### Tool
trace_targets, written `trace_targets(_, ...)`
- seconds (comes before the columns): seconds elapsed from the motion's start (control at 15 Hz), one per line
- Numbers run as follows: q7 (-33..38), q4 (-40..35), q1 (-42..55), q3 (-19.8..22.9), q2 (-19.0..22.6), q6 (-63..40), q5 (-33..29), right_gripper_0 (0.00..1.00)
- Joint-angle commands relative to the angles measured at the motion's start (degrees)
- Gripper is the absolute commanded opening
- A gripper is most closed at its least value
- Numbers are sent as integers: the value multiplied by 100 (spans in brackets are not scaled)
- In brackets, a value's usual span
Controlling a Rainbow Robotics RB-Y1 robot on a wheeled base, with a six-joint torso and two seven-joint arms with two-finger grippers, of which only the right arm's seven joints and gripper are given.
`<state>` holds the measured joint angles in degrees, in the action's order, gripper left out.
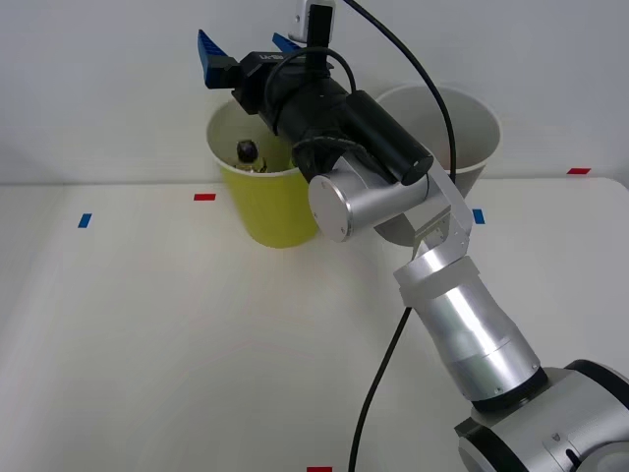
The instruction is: Put cans in the gray bin, plastic bottles in the light green bin
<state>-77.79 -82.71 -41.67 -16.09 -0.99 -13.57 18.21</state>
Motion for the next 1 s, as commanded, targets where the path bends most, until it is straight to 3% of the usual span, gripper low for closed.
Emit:
trace_targets(0.07,1,0,1,1,38,3,15,100)
trace_targets(1.0,-157,-8,1,1,108,117,-46,100)
